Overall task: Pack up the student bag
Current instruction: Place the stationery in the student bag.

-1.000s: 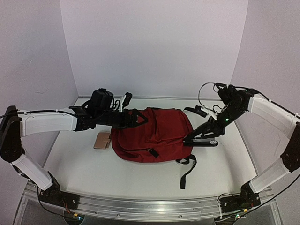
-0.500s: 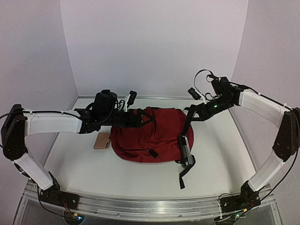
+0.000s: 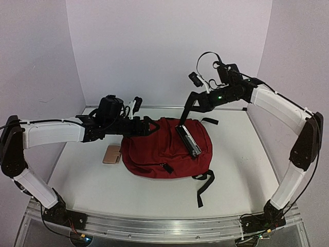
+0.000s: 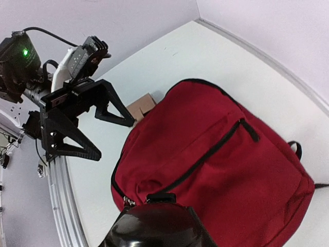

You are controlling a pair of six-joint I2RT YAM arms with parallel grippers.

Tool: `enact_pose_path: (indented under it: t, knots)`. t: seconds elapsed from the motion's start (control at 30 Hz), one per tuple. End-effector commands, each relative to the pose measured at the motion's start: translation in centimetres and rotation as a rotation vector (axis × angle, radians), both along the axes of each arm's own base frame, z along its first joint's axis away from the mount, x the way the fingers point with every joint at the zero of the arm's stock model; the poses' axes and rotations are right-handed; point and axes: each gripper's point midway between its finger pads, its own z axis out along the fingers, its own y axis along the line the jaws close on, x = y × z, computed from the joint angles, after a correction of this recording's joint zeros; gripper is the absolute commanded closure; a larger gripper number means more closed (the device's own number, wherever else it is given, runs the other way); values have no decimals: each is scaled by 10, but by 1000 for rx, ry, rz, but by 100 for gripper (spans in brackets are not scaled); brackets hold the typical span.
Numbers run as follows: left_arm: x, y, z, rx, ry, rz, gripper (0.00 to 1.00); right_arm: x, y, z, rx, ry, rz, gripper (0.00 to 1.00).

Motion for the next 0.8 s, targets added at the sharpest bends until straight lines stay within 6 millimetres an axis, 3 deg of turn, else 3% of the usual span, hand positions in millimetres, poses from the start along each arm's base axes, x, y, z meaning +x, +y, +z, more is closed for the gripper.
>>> enact_pose_path:
  t: [0.0, 0.13, 0.23, 0.43, 0.57, 0.77]
  knots:
    - [6, 22, 24, 4, -50, 92, 8, 41, 33, 8, 31, -141, -48, 100]
    - [8, 37, 20, 26, -38, 148, 7, 44, 53, -31, -54, -161, -31, 98]
    - [6, 41, 20, 20, -41, 155, 6, 40, 59, -44, -60, -185, -22, 92]
    - [-1, 22, 7, 56, -20, 17, 6, 17, 53, -61, -65, -177, 21, 76]
    - [-1, 7, -6, 122, -19, -89, 6, -5, 42, -69, -72, -152, 45, 53]
    - [1, -12, 0, 187, -115, -252, 4, -30, 15, -81, -125, -100, 13, 18]
